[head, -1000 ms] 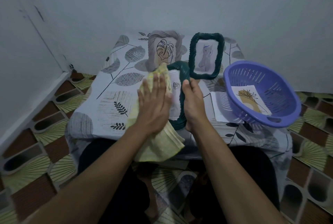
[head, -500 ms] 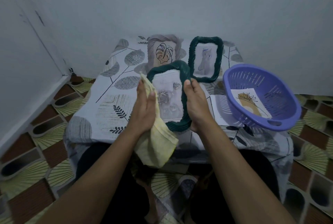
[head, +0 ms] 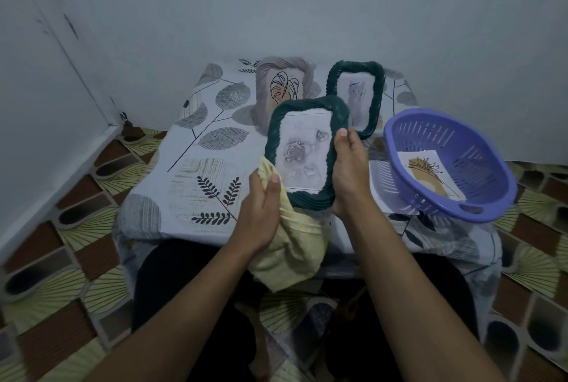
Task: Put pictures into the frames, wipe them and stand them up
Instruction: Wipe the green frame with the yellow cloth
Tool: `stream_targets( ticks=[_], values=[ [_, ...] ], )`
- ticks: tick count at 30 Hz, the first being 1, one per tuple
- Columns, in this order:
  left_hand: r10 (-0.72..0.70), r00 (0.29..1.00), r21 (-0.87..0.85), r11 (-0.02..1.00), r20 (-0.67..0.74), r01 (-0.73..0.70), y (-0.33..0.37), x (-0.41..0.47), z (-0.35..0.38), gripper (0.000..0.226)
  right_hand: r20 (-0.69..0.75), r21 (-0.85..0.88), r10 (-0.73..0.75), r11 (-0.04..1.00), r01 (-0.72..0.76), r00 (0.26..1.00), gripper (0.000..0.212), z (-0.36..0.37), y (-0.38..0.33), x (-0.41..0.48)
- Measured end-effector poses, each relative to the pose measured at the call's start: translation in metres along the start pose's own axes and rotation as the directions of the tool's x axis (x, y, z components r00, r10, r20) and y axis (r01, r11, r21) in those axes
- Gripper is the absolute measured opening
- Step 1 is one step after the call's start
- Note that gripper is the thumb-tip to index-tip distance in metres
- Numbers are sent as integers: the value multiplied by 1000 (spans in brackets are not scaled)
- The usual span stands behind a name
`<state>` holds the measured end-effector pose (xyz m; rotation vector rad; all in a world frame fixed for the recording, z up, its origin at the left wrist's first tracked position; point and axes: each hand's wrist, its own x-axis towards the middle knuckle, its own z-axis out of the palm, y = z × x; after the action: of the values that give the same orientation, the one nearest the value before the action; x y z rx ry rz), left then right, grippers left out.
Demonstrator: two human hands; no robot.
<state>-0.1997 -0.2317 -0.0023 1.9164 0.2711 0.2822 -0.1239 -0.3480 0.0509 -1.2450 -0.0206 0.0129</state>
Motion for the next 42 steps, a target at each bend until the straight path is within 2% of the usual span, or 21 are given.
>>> stream_targets(
  ticks=[2,4,8,11,13,15,17,19,21,22,24,25,28,31,33,35,39,41,42],
  values=[
    [40,999,22,999,33,-41,-1,6,-4,55,25,3,9,1000,-9,1000,31,-1,-1,0],
    [24,999,79,997,38,-27,1,23,-8,62,77,-15,17,1000,-16,997,26,1,-1,-5],
    [-27,992,174,984,-124,49,19,65,-25,62,205,-45,84,996,-77,975,24,6,10,-21],
    [58,989,341,940,-140,-7,30,78,-31,70,216,-34,112,994,-107,970,24,10,16,-29],
    [152,987,500,859,-46,-109,31,70,-24,79,198,-29,103,995,-99,975,23,13,15,-25],
    [241,959,619,734,148,-279,26,52,-9,82,169,-20,93,996,-91,981,23,13,16,-19],
    [323,885,585,664,336,-465,17,32,4,75,129,12,96,995,-98,987,23,9,15,-13],
    [408,790,471,642,458,-605,7,17,6,66,84,37,104,994,-107,991,22,1,14,-8],
    [446,726,409,616,524,-673,-5,11,4,63,56,48,101,993,-104,993,22,-7,12,-6],
    [451,722,435,587,525,-683,-10,12,2,62,53,50,105,993,-108,993,22,-9,12,-5],
    [418,778,560,540,470,-628,-15,20,1,63,66,48,116,992,-120,991,25,-9,13,-7],
    [378,828,614,556,414,-561,-14,27,0,64,73,43,119,992,-122,990,28,-8,15,-9],
    [270,942,641,691,199,-334,-6,54,-10,67,141,12,120,992,-123,983,26,-4,21,-16],
    [177,983,634,755,51,-169,9,73,-16,73,203,-7,127,992,-129,971,23,-1,23,-23],
    [190,980,628,756,63,-187,18,72,-10,75,197,-8,111,994,-112,974,23,3,21,-22],
    [293,942,561,757,166,-334,21,59,1,77,151,-10,77,997,-76,986,23,7,18,-18],
    [467,783,360,706,410,-610,7,18,17,69,46,21,56,998,-57,997,22,-3,13,-4],
    [494,729,371,638,475,-674,-8,9,16,66,26,6,43,999,-43,999,25,-13,10,-1],
    [482,727,412,607,489,-679,-16,9,14,65,24,-1,39,999,-39,999,25,-16,9,-1]
  ],
)
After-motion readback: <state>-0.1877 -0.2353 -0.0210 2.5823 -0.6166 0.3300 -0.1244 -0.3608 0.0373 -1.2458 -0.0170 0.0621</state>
